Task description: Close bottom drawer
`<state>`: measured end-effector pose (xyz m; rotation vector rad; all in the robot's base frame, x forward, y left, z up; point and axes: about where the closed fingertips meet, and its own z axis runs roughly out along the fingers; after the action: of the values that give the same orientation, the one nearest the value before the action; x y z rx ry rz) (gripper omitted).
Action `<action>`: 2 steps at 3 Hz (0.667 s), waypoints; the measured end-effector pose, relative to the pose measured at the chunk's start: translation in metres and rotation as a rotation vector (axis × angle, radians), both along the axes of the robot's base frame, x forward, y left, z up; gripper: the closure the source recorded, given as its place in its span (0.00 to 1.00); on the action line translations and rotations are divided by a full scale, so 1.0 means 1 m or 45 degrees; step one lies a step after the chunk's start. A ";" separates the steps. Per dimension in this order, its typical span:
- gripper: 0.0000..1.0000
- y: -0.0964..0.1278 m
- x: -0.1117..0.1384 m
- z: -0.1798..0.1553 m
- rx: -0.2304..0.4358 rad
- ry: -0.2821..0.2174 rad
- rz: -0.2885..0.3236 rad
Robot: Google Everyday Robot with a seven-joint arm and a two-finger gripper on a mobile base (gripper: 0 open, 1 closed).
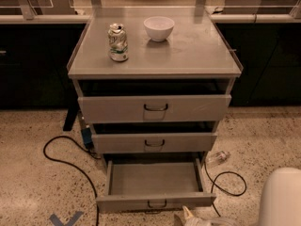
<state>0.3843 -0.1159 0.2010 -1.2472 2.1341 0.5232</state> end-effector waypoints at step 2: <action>0.00 0.005 0.013 -0.002 0.013 0.016 -0.014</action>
Offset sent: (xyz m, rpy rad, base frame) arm 0.0390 0.0025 -0.0059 0.0254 0.0317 -0.0283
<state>0.3973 -0.1106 0.1986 -1.2294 2.1446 0.5378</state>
